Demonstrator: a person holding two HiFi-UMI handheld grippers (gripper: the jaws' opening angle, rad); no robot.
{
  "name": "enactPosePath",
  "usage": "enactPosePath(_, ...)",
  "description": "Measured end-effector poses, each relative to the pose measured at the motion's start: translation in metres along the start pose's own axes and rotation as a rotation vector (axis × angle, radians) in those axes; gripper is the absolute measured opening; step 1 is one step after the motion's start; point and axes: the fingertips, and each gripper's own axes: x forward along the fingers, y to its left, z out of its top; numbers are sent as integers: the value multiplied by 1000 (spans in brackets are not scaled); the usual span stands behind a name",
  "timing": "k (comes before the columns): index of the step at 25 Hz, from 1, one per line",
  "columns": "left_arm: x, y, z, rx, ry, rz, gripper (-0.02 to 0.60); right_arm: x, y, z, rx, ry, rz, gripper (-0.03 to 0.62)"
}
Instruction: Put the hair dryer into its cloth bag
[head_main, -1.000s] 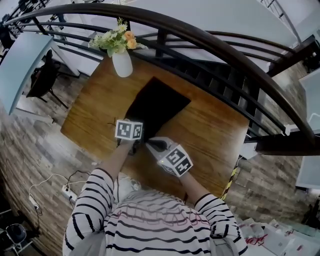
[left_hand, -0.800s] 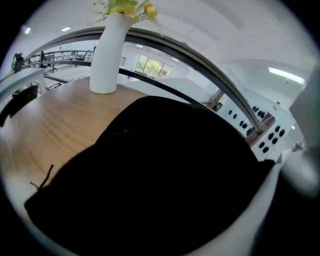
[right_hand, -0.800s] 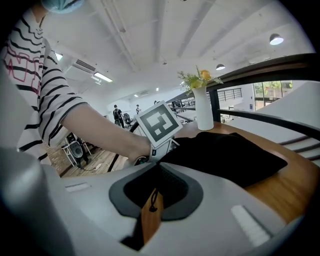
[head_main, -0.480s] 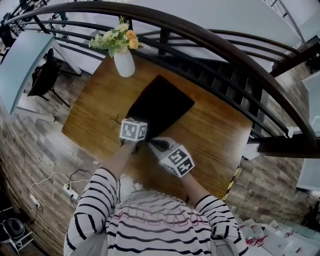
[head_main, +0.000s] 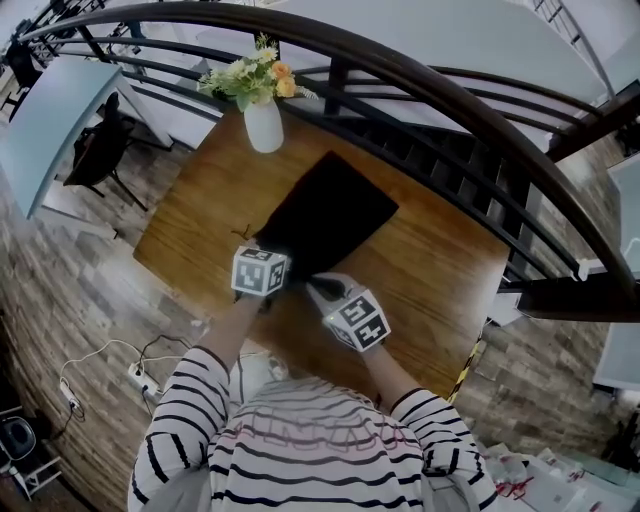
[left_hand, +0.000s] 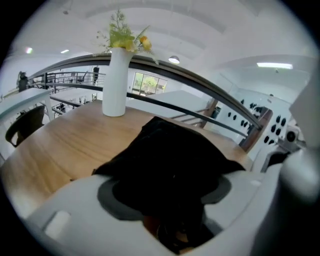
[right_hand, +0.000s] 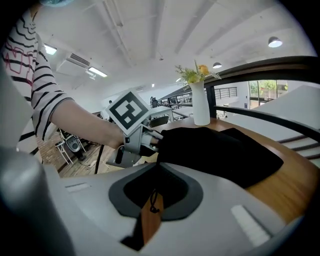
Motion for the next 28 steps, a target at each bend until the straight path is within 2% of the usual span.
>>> enactPosePath(7, -46, 4, -14, -16, -57, 52, 296, -2, 14, -17, -36, 52, -42, 14)
enactPosePath(12, -76, 9, -22, -37, -91, 80, 295, -1, 18, -30, -50, 90, -106, 19)
enactPosePath(16, -98, 1, -24, -31, -129, 92, 295, -6, 27, -36, -58, 124, -148, 98)
enactPosePath(22, -124, -20, -28, -13, -179, 79, 293, -21, 42, -35, -54, 82, -184, 124)
enactPosePath(28, -149, -42, -25, 3, -231, 63, 267, -46, 52, -26, -49, 8, -230, 96)
